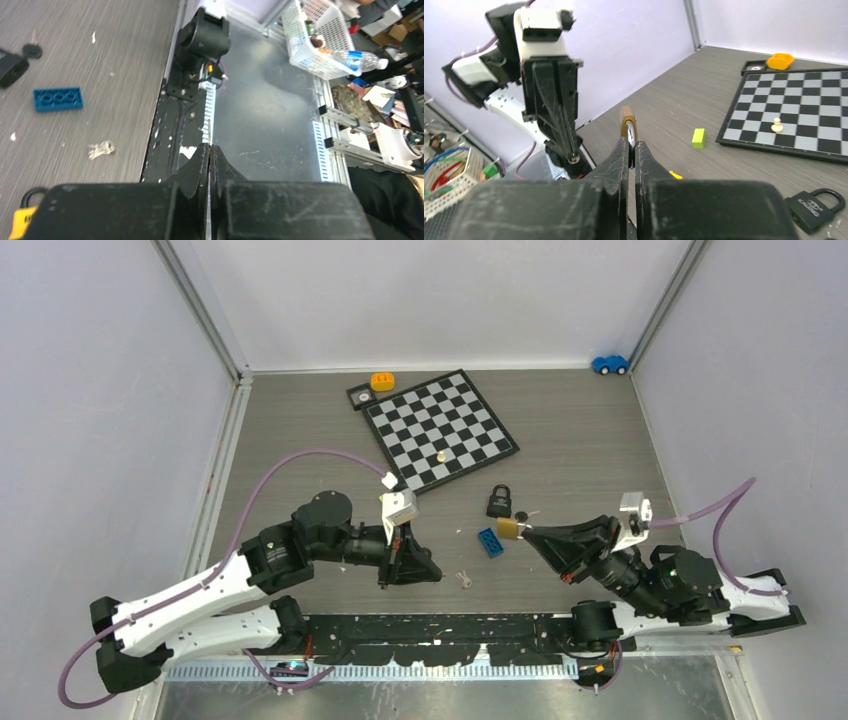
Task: Lock with the key
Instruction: Place the key at the center of the board, then place the lock at the center of the board.
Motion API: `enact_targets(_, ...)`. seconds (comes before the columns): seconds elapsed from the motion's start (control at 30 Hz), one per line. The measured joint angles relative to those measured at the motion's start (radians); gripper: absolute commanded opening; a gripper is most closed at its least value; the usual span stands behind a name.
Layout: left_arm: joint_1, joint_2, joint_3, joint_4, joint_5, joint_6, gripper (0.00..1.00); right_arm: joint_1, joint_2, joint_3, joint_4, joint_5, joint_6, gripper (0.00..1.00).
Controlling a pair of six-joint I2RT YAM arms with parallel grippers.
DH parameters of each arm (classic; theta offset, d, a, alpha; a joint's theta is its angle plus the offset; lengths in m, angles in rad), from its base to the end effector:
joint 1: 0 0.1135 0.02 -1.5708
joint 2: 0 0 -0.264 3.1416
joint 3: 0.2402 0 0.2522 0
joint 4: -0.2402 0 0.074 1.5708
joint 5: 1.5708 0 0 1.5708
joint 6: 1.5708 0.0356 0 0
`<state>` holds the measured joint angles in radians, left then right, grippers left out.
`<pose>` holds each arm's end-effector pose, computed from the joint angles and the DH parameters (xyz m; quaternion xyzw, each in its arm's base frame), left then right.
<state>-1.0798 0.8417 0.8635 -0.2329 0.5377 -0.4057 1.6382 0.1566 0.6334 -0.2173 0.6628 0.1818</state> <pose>0.0735 -0.1761 0.3538 0.4055 0.6523 -0.5621 0.3067 0.0186 0.0493 0.3466 -0.1912 0.6019 0.4700 0.6166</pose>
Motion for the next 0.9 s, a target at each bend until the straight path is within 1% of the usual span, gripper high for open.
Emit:
enact_targets(0.13, 0.000, -0.036, -0.028, -0.081, -0.096, 0.012, 0.00, 0.000, -0.024, -0.004, -0.014, 0.076, 0.016, 0.00)
enact_targets(0.2, 0.000, -0.041, -0.042, -0.117, -0.163, 0.011, 0.00, 0.000, -0.006, -0.018, -0.025, 0.122, 0.045, 0.00)
enact_targets(0.27, 0.000, -0.041, -0.064, -0.154, -0.251, -0.005, 0.00, 0.000, 0.052, -0.032, -0.040, 0.178, 0.100, 0.00)
enact_targets(0.37, 0.018, -0.039, -0.108, -0.189, -0.356, -0.038, 0.00, 0.000, 0.223, -0.042, -0.069, 0.224, 0.223, 0.00)
enact_targets(0.47, 0.093, -0.015, -0.158, -0.185, -0.399, -0.079, 0.00, -0.014, 0.440, -0.043, -0.069, 0.215, 0.332, 0.00)
enact_targets(0.5, 0.129, 0.011, -0.184, -0.160, -0.402, -0.095, 0.00, -0.034, 0.536, -0.043, -0.066, 0.188, 0.375, 0.00)
enact_targets(0.53, 0.160, 0.026, -0.192, -0.152, -0.405, -0.103, 0.00, -0.055, 0.592, -0.043, -0.062, 0.166, 0.402, 0.00)
enact_targets(0.57, 0.192, 0.054, -0.203, -0.137, -0.404, -0.111, 0.00, -0.097, 0.673, -0.043, -0.058, 0.121, 0.437, 0.00)
enact_targets(0.63, 0.233, 0.119, -0.205, -0.103, -0.405, -0.115, 0.00, -0.228, 0.800, -0.045, -0.041, 0.001, 0.506, 0.00)
enact_targets(0.73, 0.257, 0.243, -0.181, -0.052, -0.405, -0.110, 0.00, -0.451, 0.900, -0.075, 0.039, -0.164, 0.585, 0.00)
enact_targets(0.77, 0.260, 0.285, -0.169, -0.039, -0.406, -0.109, 0.00, -0.513, 0.920, -0.089, 0.066, -0.196, 0.604, 0.00)
enact_targets(0.83, 0.267, 0.374, -0.145, 0.003, -0.406, -0.106, 0.00, -0.592, 0.954, -0.105, 0.107, -0.244, 0.629, 0.00)
enact_targets(0.9, 0.271, 0.453, -0.129, 0.046, -0.406, -0.105, 0.00, -0.631, 0.992, -0.106, 0.150, -0.293, 0.638, 0.00)
